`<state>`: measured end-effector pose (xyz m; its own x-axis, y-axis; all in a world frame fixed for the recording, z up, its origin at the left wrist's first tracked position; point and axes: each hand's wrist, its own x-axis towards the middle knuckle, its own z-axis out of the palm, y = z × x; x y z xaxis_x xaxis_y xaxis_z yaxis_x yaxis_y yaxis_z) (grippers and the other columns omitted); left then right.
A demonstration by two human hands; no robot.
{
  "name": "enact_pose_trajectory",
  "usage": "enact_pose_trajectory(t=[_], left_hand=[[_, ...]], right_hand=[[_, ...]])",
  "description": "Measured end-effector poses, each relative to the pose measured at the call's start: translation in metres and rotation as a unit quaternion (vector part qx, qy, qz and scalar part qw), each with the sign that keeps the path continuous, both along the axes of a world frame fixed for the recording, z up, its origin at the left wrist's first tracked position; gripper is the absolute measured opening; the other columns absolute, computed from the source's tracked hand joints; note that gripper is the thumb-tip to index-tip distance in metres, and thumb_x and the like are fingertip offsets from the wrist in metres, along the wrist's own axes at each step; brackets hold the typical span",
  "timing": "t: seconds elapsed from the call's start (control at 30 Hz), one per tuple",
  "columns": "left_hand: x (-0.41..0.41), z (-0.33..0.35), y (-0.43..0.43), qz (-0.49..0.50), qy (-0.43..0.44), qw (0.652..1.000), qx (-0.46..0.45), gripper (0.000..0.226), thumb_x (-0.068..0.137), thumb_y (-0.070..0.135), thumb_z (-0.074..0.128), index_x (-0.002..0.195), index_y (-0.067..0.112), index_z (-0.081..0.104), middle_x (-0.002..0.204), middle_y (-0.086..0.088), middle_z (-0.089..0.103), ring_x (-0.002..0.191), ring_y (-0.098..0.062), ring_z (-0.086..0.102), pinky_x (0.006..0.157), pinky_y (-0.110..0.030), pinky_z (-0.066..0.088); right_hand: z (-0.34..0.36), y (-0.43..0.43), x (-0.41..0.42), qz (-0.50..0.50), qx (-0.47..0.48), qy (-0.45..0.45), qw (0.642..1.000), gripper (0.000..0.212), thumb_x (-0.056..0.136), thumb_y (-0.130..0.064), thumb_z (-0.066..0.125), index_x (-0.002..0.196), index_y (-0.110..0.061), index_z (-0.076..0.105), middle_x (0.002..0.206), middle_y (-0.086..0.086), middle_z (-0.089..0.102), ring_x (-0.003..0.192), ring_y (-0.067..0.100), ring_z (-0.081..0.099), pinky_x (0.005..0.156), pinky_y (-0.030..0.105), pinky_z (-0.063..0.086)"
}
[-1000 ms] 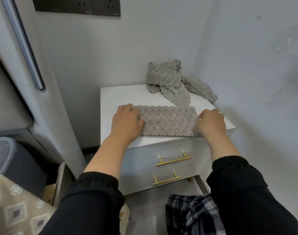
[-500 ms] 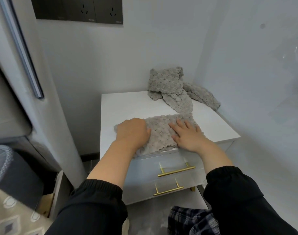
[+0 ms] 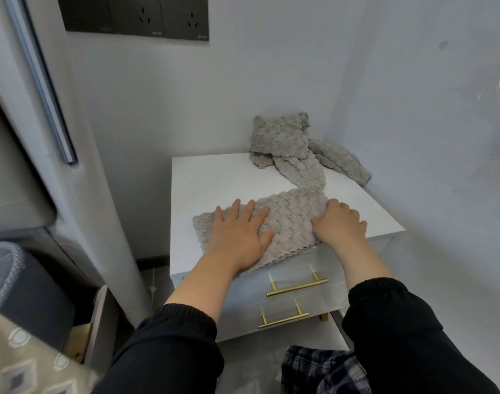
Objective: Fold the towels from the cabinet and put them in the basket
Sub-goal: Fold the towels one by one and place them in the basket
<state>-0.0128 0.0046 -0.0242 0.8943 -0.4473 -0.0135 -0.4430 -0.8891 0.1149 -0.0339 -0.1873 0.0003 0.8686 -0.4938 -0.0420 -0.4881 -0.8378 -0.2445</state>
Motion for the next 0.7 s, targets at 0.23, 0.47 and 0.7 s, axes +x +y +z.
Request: enact_pose_trajectory(t=[0.23,0.47,0.7], left_hand=[[-0.002,0.0,-0.002,0.016,-0.004,1.0,-0.005,0.062,0.095,0.061,0.013,0.151,0.036,0.004,0.161,0.004,-0.001,0.148,-0.023,-0.006,0.116,-0.056,-0.005],[-0.002,0.0,-0.002,0.021,0.001,1.0,-0.012,0.062,0.095,0.061,0.016,0.151,0.036,0.004,0.161,0.003,-0.001,0.148,-0.023,-0.003,0.116,-0.055,-0.004],[-0.004,0.02,-0.006,0.064,-0.04,0.994,-0.074,0.06,0.092,0.056,0.036,0.142,0.024,0.036,0.136,-0.005,0.047,0.124,-0.027,0.041,0.097,-0.039,0.035]], right_hand=[[0.006,-0.022,-0.002,-0.093,0.039,0.0,0.995,0.063,0.083,-0.061,0.057,0.121,-0.011,0.05,0.126,0.011,0.054,0.122,0.034,0.044,0.096,0.04,0.035],[0.005,-0.022,0.001,-0.075,0.072,-0.045,0.994,0.039,0.082,-0.043,0.066,0.1,-0.01,0.057,0.109,0.011,0.057,0.107,0.033,0.052,0.08,0.034,0.043],[0.017,-0.024,-0.003,-0.094,0.434,-0.29,0.848,0.039,0.079,0.007,0.058,0.111,-0.013,0.048,0.08,0.005,0.053,0.074,0.02,0.053,0.07,0.03,0.042]])
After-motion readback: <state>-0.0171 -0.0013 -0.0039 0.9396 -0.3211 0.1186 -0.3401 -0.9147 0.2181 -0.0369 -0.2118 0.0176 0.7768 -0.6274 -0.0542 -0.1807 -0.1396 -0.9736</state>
